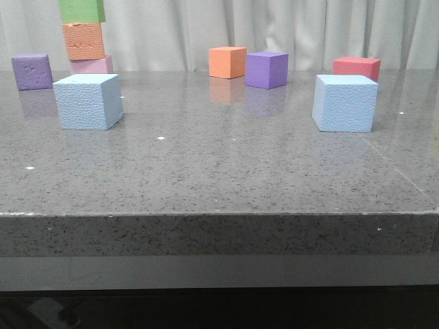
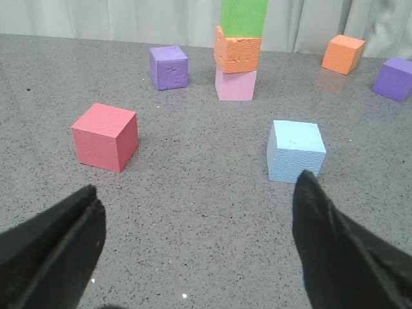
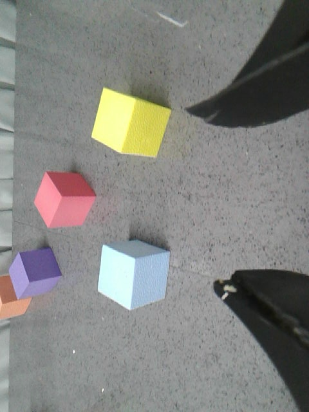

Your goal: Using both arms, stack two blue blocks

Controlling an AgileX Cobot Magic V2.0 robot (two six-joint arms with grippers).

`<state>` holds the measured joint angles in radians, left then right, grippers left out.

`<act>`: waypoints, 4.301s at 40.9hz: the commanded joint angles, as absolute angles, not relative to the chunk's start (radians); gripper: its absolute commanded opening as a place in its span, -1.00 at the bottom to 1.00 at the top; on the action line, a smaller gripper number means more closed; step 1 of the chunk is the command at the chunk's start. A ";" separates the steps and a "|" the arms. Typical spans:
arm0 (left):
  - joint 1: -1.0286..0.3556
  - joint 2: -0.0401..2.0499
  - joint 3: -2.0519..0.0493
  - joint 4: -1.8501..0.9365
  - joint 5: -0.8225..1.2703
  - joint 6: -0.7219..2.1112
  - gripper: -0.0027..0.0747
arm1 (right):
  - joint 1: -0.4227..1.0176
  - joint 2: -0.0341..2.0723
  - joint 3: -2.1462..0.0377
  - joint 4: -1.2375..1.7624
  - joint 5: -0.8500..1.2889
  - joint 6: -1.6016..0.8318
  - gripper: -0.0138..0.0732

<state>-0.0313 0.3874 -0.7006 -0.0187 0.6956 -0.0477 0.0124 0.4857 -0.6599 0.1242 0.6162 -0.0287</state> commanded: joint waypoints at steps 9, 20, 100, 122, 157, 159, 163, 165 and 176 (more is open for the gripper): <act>-0.036 0.403 -0.727 -0.027 0.614 -0.052 0.58 | 0.010 0.678 -0.835 0.177 0.762 -0.037 0.73; -0.036 0.403 -0.727 -0.027 0.614 -0.052 0.58 | 0.062 0.928 -1.001 0.329 0.868 -0.229 0.73; -0.034 0.403 -0.727 -0.027 0.614 -0.052 0.58 | 0.300 1.770 -1.512 -0.163 0.723 0.518 0.50; -0.034 0.403 -0.727 -0.027 0.614 -0.052 0.58 | 0.318 1.756 -1.514 -0.209 0.768 0.516 0.27; -0.034 0.403 -0.727 -0.027 0.614 -0.052 0.58 | 0.572 2.010 -1.960 -0.241 0.966 0.709 0.28; -0.034 0.403 -0.727 -0.027 0.614 -0.052 0.58 | 0.572 2.010 -1.960 -0.250 0.976 0.709 0.30; -0.034 0.403 -0.727 -0.027 0.614 -0.052 0.58 | 0.572 2.012 -1.960 -0.253 0.996 0.707 0.47; -0.034 0.403 -0.727 -0.027 0.614 -0.052 0.58 | 0.572 2.014 -1.960 -0.251 0.999 0.707 0.58; -0.034 0.403 -0.727 -0.027 0.614 -0.052 0.58 | 0.572 2.000 -1.961 -0.243 1.022 0.707 0.69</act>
<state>-0.0313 0.3874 -0.7006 -0.0187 0.6934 -0.0477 0.5738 2.0729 -1.9271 -0.2184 1.0293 0.7064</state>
